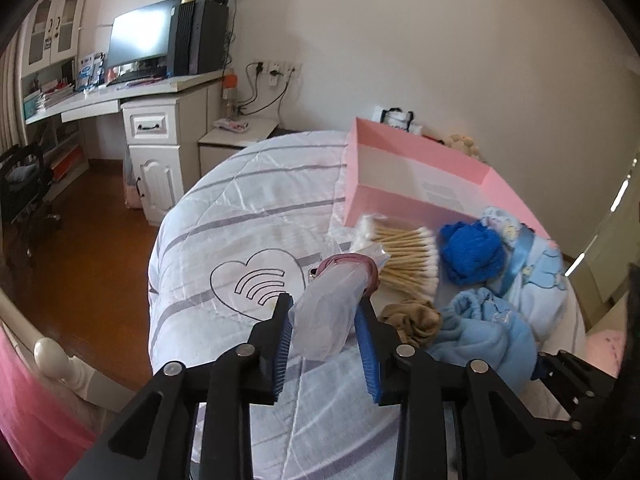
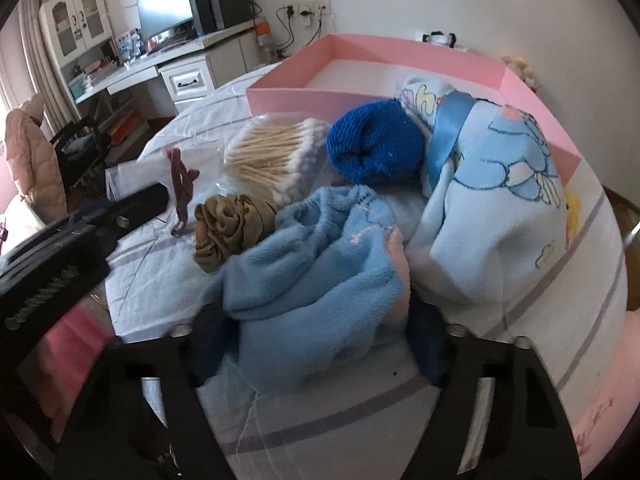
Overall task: Organize soft objects
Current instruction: 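Grasp the light blue fuzzy cloth with the right tool while the left tool lifts the bag, then carry the bag and the blue cloth over the pink box with both tools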
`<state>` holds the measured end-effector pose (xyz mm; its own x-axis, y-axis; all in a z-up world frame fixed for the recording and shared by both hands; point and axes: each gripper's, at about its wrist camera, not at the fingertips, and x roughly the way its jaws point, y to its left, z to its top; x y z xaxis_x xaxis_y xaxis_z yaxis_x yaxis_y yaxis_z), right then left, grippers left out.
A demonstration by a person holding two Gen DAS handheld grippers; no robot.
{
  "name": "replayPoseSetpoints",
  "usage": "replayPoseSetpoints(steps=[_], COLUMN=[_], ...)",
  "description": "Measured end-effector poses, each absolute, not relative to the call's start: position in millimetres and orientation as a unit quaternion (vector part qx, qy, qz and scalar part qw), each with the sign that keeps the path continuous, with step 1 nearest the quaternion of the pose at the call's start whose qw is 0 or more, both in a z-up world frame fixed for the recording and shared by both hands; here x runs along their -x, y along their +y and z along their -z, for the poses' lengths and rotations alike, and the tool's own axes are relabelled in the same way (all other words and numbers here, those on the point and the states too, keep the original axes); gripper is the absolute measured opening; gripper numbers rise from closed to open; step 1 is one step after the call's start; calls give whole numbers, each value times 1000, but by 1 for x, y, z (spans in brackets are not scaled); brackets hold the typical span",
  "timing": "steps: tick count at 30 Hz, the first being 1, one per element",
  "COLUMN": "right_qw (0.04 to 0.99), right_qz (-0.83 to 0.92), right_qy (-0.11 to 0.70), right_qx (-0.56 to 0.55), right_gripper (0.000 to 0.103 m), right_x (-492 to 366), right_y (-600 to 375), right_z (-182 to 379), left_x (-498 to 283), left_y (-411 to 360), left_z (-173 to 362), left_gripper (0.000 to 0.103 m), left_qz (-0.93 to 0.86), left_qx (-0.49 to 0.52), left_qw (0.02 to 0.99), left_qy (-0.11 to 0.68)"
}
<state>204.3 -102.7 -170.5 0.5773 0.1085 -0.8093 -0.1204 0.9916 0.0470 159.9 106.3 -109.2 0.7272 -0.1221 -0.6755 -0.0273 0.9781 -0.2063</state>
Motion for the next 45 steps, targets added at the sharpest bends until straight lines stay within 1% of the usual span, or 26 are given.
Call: replayPoseSetpoints(steps=[1,2,4,8,10,12,18,29,45], right_qw=[888,888,888,889,889,890,897,929,965], right_qz=[-70,-74,-80,-87,-90,-92,-97,-85,-57], right_qy=[454,453,452,450,448,446,430,358,251], right_qx=[2,-2,-5,-16,-19,-23,-28,-40,-52], right_gripper=[49,46,36,26,22,20,17,17,17], right_x=[-204,-203,-202,-200,-198,-196,-187,-160,-117], right_y=[-103,-103,-105,-109,-112,-113,-117,-140,-177], right_z=[170,169,168,163,161,159,148,101,31], left_x=[-162,-165,-171,-177,-178,-177,-165,-131,-72], left_y=[106,105,103,98,96,94,91,69,37], left_z=[111,112,115,116,115,115,106,71,13], left_gripper=[29,29,29,18,17,16,15,15,15], left_qz=[27,30,37,43,44,43,34,40,53], left_qx=[102,103,107,103,101,98,84,53,16], left_qw=[923,922,920,918,919,920,927,945,973], left_qy=[370,372,376,380,379,377,364,320,225])
